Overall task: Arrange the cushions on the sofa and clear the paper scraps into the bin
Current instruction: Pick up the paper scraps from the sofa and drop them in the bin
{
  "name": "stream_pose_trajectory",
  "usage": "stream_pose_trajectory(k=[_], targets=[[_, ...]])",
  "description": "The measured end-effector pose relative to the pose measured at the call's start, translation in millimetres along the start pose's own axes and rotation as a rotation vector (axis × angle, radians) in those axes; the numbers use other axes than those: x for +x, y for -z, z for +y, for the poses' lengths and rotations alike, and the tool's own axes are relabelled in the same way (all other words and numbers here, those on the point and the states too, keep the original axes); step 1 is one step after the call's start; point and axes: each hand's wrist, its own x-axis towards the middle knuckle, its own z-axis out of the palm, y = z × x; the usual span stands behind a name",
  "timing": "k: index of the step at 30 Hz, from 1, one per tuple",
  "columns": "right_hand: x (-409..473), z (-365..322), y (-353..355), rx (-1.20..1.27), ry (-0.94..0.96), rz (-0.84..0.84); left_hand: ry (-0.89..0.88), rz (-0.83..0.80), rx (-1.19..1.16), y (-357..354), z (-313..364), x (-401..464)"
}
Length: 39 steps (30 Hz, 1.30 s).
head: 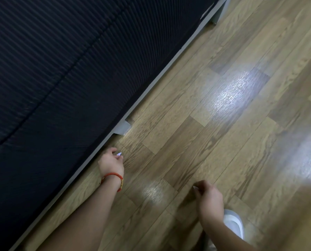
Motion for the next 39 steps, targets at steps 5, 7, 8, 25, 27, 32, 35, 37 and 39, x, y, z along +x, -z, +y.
stream_pose_trajectory(k=[5,7,8,25,27,32,35,37,39], targets=[[2.8,-1.6,0.5,-0.048,-0.028,-0.035,0.02,0.003,-0.021,-3.0,-0.1,-2.2],[2.6,-3.3,-2.2,-0.058,-0.062,-0.052,-0.029,0.004,0.072,-4.6,-2.6,-0.7],[3.4,-3.7,-2.8,-0.063,-0.08,-0.058,-0.049,-0.007,0.121,-4.9,-1.5,0.4],[-181.6,-161.5,138.8,1.006,-0.425,-0.575,0.169,-0.505,-0.671,140.7,34.9,-287.3],[-227.6,-204.7,176.4,0.949,-0.343,-0.647,0.181,-0.421,-0.739,199.7,49.1,-316.5],[-314.8,-284.0,237.1,0.748,-0.144,-0.692,0.249,-0.206,-0.985,320.7,80.4,-368.4],[-343.7,-309.2,250.1,0.64,-0.016,-0.695,0.243,-0.165,-1.103,350.6,77.9,-384.3],[-353.7,-315.5,247.2,0.583,0.02,-0.714,0.208,-0.146,-1.121,355.3,67.4,-389.2],[-360.1,-310.3,233.9,0.533,0.019,-0.721,0.158,-0.133,-1.094,350.4,47.3,-388.8]])
